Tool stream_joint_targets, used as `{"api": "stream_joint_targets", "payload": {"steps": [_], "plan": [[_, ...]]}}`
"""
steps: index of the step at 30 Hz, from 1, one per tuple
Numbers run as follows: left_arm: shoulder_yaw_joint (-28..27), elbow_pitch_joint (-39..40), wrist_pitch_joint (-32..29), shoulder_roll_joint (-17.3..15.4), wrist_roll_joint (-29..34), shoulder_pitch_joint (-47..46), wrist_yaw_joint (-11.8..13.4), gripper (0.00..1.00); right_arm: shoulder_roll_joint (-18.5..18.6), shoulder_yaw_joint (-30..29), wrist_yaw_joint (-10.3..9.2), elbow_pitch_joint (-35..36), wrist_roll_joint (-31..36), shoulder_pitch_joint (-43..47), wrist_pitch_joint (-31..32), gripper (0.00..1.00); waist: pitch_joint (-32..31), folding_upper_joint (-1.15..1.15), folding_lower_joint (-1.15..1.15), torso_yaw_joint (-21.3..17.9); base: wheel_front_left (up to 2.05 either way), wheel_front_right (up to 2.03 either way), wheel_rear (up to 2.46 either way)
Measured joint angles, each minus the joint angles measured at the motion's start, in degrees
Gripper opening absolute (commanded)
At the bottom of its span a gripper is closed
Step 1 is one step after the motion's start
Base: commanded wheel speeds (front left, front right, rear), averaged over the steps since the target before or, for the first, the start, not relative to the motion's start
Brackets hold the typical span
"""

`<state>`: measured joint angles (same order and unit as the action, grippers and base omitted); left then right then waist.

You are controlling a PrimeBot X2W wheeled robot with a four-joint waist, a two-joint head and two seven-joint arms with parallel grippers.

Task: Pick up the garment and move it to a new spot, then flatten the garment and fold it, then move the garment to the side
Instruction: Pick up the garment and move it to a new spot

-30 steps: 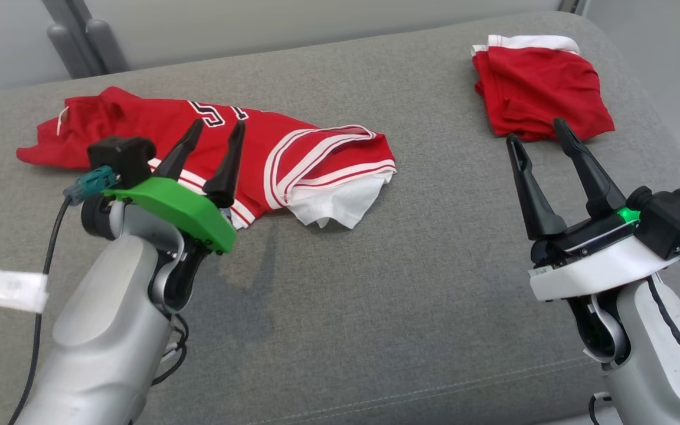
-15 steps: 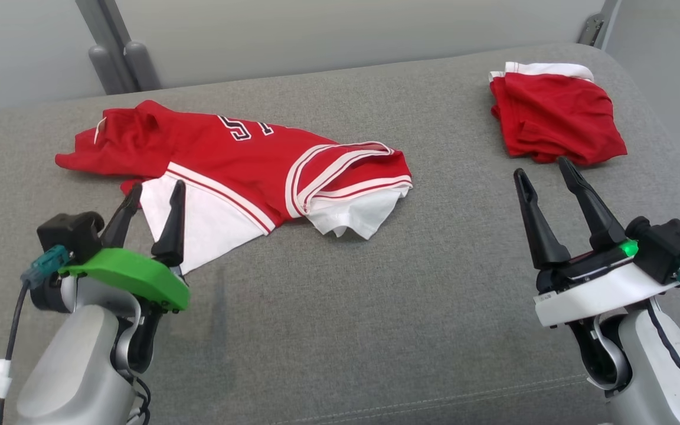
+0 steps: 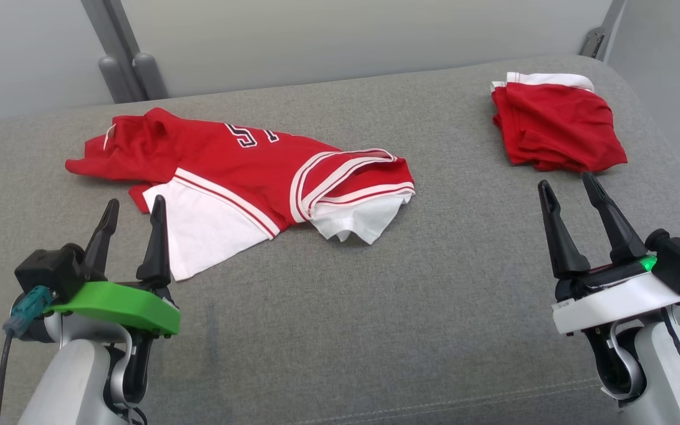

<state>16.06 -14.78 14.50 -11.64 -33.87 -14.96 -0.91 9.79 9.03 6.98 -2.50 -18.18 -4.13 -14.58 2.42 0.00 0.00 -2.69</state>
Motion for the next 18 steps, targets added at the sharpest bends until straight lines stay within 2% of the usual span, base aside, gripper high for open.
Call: {"api": "stream_joint_targets", "payload": {"steps": [18], "plan": [[-4.14,7.3,0.0,2.14,3.91,5.96,0.47,1.0,-0.65,-0.01,0.05,0.58,0.59,0.0,0.0,1.0,0.51,0.0,0.0,0.65,0.0,0.0,0.0]]}}
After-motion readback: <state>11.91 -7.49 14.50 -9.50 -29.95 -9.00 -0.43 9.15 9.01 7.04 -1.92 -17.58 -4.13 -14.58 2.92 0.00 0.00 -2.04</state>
